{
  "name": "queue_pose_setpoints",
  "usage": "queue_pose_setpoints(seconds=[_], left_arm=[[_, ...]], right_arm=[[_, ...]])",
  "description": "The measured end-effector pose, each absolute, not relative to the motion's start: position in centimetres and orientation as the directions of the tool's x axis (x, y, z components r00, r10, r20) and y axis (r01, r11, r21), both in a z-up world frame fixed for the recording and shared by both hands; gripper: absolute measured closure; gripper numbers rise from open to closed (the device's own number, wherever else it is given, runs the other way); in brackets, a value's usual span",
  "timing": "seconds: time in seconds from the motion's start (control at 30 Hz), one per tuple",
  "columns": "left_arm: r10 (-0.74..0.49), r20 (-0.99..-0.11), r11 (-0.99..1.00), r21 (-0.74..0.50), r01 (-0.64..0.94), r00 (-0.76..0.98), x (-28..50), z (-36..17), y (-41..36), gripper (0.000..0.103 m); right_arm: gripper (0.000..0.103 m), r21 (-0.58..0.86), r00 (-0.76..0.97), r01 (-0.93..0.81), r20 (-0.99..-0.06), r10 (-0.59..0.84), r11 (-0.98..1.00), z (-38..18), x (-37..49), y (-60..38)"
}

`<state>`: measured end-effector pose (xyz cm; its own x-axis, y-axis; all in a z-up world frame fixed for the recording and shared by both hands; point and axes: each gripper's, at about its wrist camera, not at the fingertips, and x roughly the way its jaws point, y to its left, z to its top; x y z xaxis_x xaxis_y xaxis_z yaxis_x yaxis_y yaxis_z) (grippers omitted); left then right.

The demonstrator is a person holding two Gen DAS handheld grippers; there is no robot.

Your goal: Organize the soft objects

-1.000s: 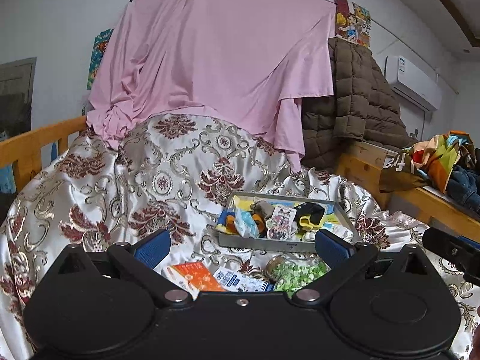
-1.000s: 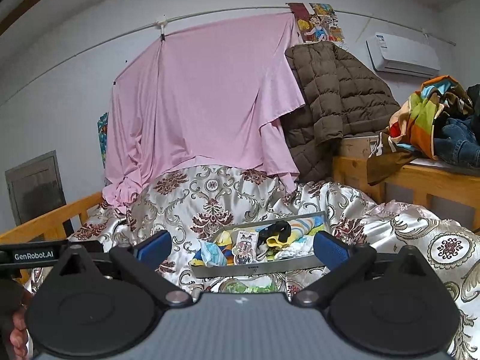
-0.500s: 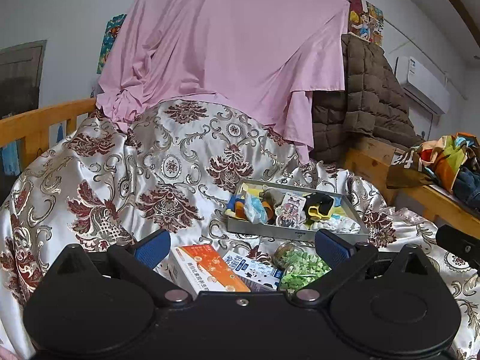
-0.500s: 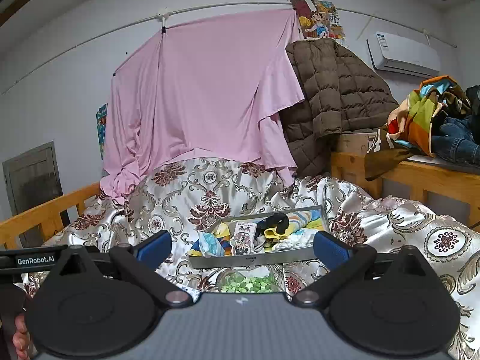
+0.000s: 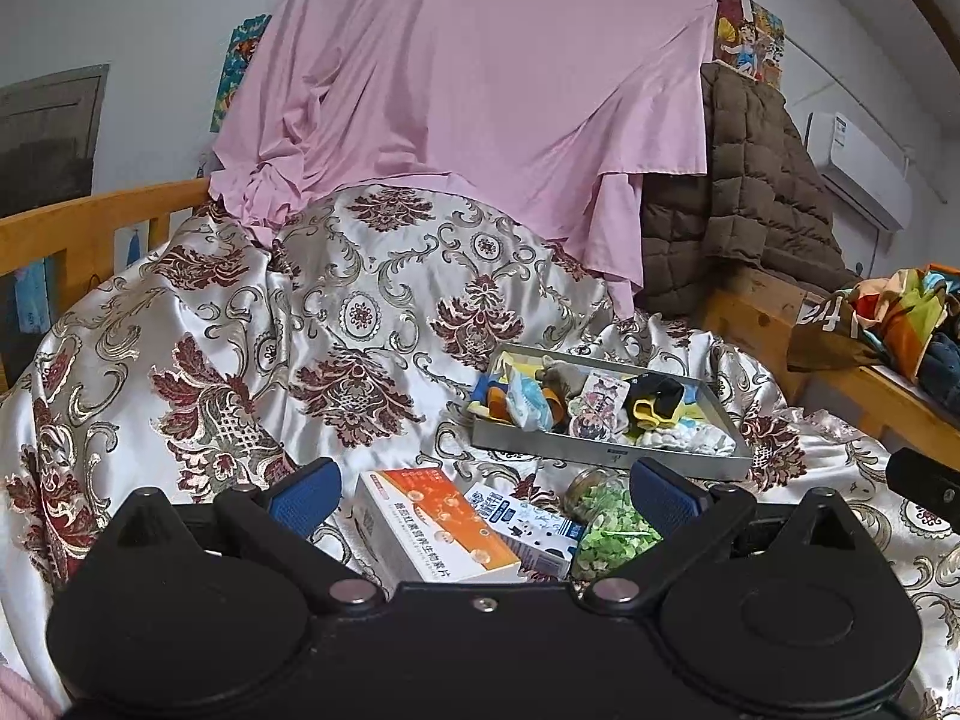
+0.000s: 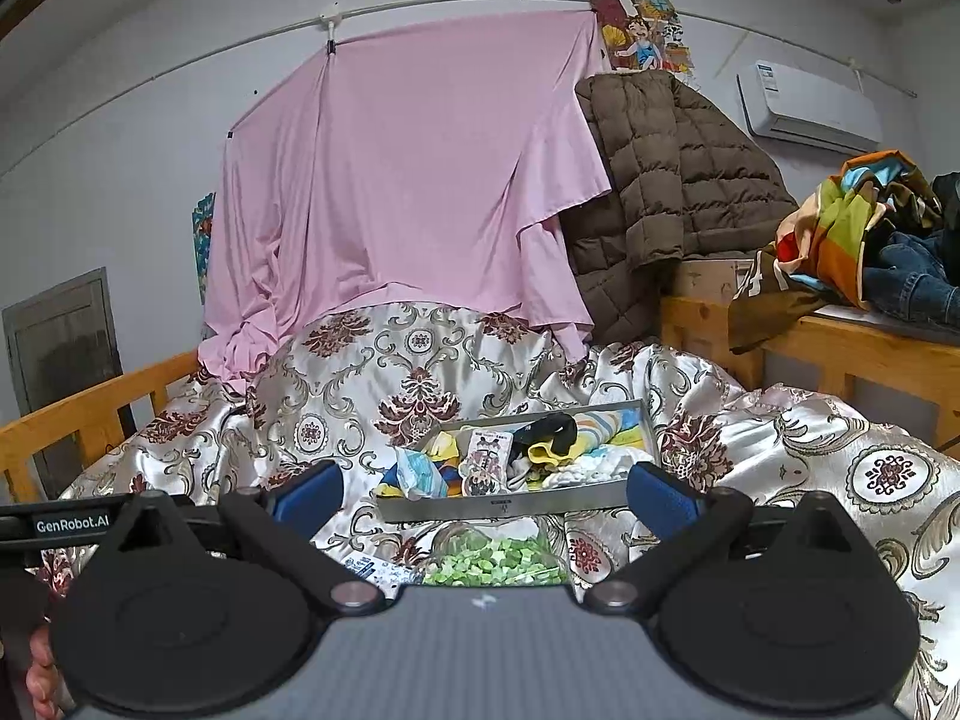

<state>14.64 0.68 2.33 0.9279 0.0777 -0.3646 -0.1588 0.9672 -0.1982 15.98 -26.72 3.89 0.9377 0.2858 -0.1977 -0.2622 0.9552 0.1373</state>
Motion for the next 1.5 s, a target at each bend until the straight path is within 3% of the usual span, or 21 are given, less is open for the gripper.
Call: queue_pose_setpoints(seconds=[0.7, 1.5], left_arm=[[0.109, -0.374, 0.978, -0.124, -0.166, 0.921, 13.7, 0.9, -0.2, 0.001], [0.149, -0.462, 0.977, -0.069, -0.203, 0.874, 14.5, -1.1, -0.7, 0.001]], right_arm=[[0.000, 0.136, 0.918, -0.260, -0.272, 0.288, 0.956, 2.7, 16.4, -26.2], [0.000, 0.118, 0.882, -0.196, -0.413, 0.227, 0.974, 0.0, 18.1, -25.2]])
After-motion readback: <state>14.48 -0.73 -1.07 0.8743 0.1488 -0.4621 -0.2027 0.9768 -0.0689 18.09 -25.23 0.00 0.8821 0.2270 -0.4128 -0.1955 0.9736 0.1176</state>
